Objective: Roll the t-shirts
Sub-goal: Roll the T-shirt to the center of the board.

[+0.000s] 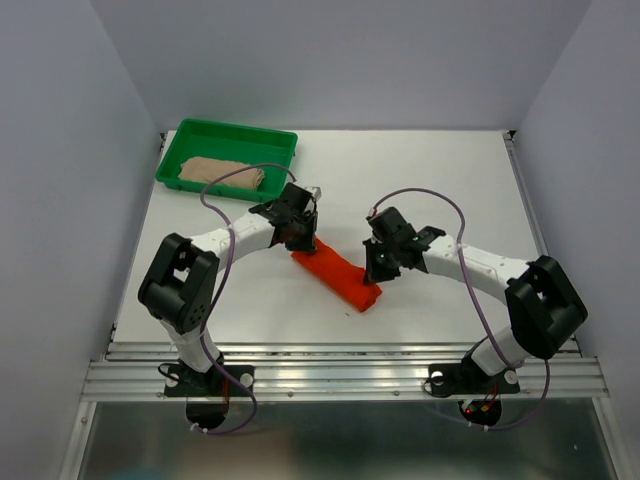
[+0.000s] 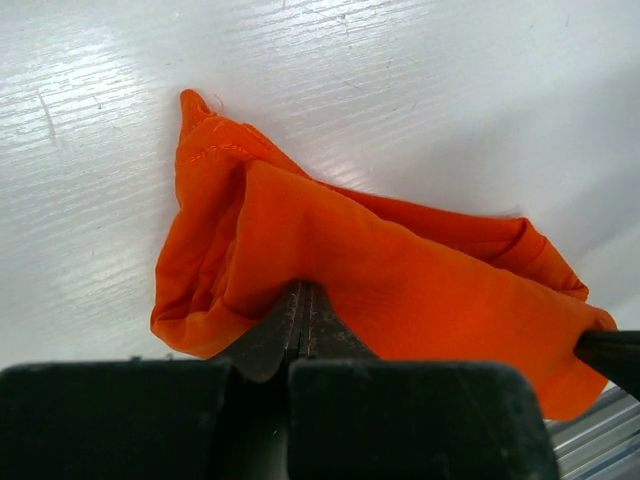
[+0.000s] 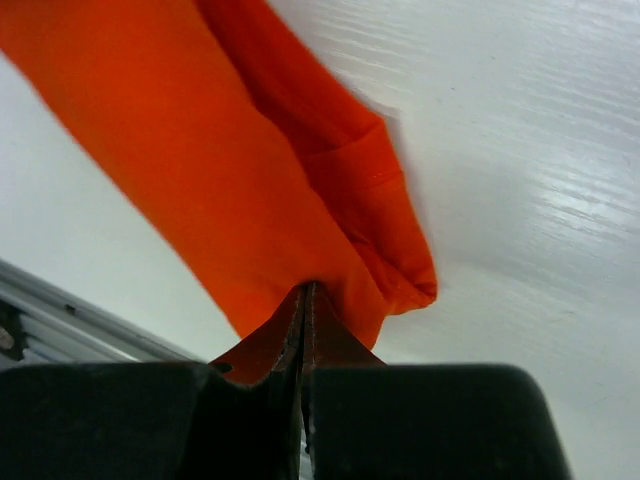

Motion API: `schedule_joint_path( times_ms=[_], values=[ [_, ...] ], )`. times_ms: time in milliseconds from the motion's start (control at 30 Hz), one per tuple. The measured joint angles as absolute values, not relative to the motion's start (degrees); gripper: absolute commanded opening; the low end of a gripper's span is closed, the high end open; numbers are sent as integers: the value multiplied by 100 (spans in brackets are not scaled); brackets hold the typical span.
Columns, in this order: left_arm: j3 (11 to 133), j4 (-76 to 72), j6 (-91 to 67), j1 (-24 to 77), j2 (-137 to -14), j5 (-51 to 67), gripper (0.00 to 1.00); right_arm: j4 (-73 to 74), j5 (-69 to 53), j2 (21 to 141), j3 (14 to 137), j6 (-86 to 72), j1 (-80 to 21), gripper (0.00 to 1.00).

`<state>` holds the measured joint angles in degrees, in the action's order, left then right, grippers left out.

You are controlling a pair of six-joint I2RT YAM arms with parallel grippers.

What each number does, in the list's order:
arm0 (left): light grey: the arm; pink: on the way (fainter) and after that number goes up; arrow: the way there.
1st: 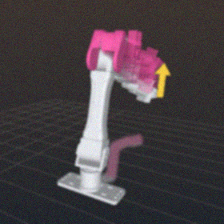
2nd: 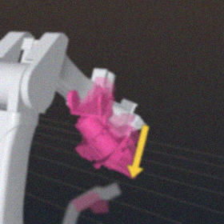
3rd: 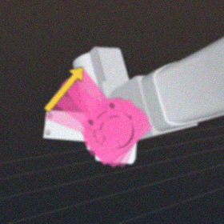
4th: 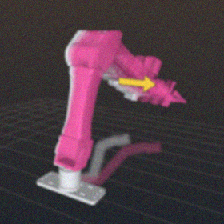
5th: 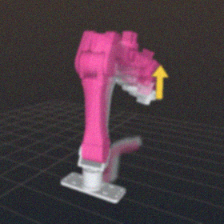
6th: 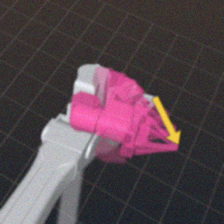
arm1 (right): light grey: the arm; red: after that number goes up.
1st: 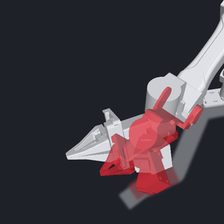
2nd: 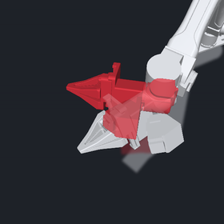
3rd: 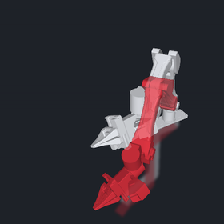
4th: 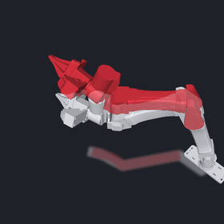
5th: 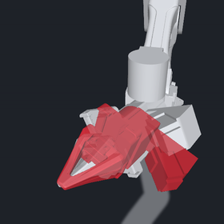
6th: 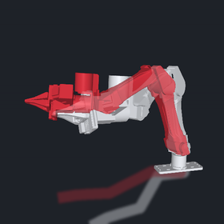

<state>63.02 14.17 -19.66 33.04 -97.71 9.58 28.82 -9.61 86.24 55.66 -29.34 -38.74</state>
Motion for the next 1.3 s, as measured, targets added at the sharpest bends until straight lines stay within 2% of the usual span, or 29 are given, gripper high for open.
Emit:
schedule_joint_path(
  times_ms=[800, 1000, 1300],
  values=[
    [6667, 1350, -1914, 3304, -10344, 882, 0, 1660, 16, 8895, 4676, -3430, -3916, 1],
    [6667, 1347, -1916, 3304, -10344, 880, 0, 1931, 370, 8812, 4801, -3472, -4110, 1],
    [6667, 1350, -1916, 3304, -10344, 858, 0, 2864, 703, 8193, 5704, -3500, -4694, 1]
  ],
)
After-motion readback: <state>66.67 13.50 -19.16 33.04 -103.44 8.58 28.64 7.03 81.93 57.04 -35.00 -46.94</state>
